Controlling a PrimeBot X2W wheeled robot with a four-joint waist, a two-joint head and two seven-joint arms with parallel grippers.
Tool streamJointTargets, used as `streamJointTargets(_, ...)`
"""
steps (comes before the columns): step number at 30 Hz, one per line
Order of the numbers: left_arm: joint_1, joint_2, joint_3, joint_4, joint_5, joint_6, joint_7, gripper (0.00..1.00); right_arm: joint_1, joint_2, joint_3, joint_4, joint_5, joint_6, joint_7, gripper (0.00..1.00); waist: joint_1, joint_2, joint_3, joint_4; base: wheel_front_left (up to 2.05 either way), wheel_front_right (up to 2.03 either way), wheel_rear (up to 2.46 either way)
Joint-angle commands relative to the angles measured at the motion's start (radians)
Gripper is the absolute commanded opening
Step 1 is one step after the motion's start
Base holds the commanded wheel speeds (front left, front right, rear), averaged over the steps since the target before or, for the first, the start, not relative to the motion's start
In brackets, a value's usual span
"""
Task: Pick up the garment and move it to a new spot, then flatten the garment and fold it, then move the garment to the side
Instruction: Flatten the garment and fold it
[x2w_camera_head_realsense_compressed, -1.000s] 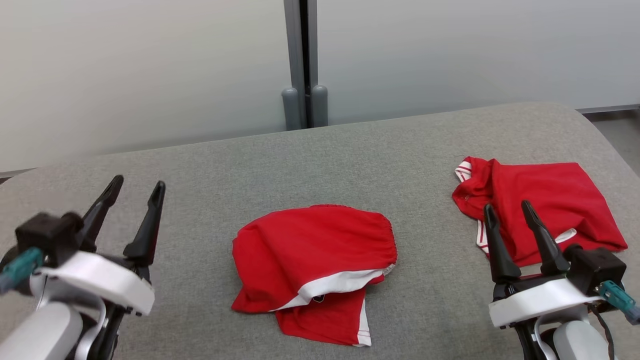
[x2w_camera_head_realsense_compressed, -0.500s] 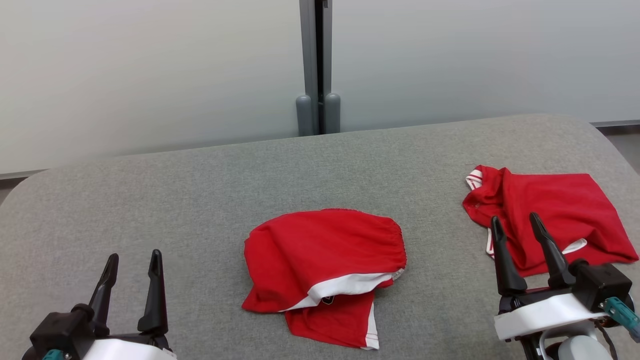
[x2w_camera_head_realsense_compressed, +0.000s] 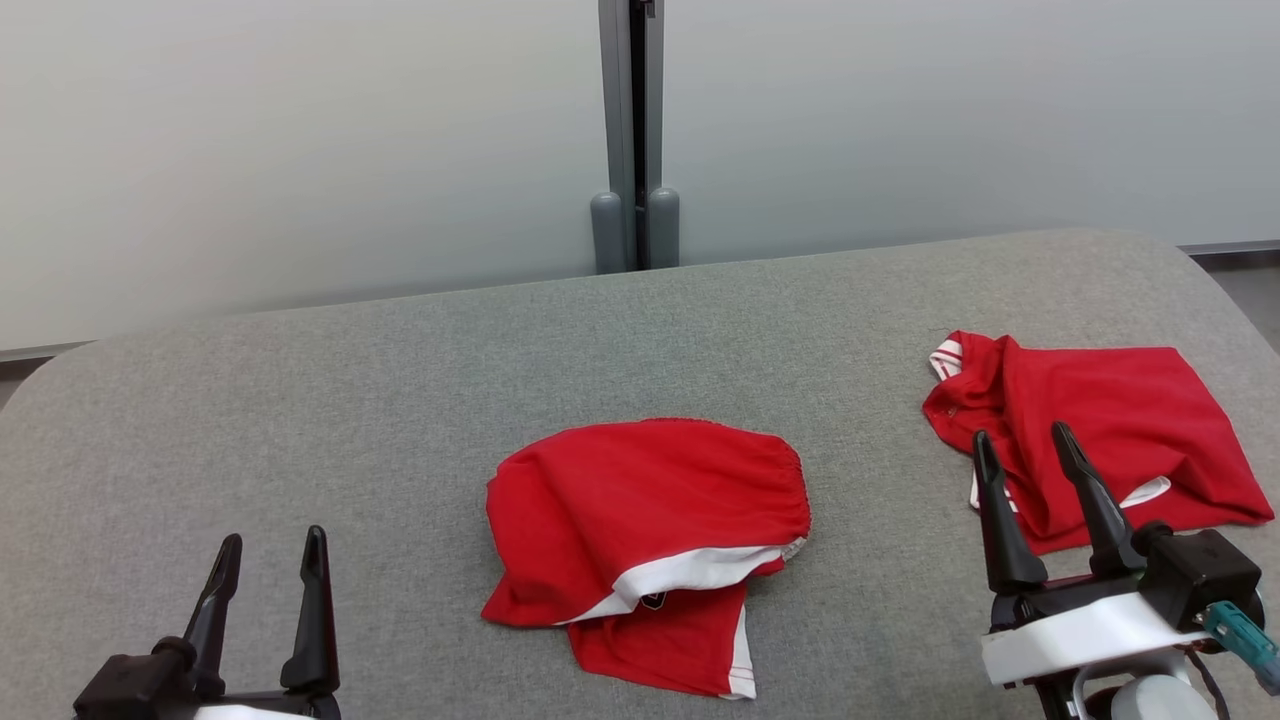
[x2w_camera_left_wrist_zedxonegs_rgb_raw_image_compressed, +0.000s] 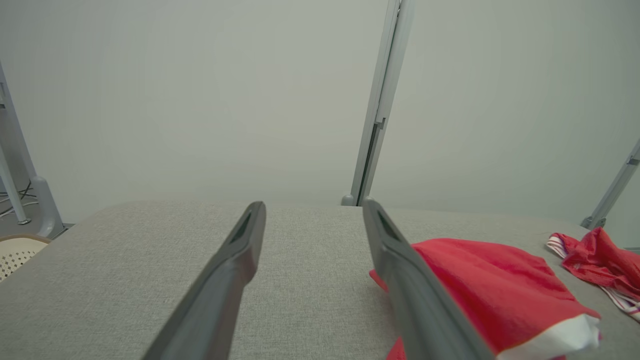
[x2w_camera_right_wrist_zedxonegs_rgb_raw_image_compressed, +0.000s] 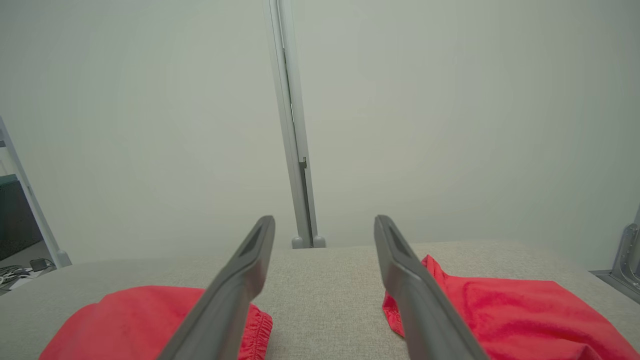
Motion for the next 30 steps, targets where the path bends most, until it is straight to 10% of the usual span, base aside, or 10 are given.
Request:
streamJointTargets(1,-0.019,-0.001,0.008,0.005,0.009,-0.009,-0.004,1.00,-0.001,-0.009,0.001,-0.005,0.003,0.000,0.004,1.00,0.0000,0.0000,0.001,-0.001,0.00,0.00,0.00)
streamJointTargets(10,-0.033,-0.024,0.026,0.040,0.024,-0.049,-0.004,1.00,-0.014,-0.011,0.020,-0.006,0.015,0.000,0.005,1.00,0.0000,0.0000,0.008,-0.016,0.00,0.00,0.00)
streamJointTargets(30,-0.234,-0.040,-0.177,0.372,-0.077,-0.231,0.404,1.00,-0.068,-0.019,0.032,-0.015,0.020,0.000,0.006,1.00,0.0000,0.0000,0.107,-0.065,0.00,0.00,0.00)
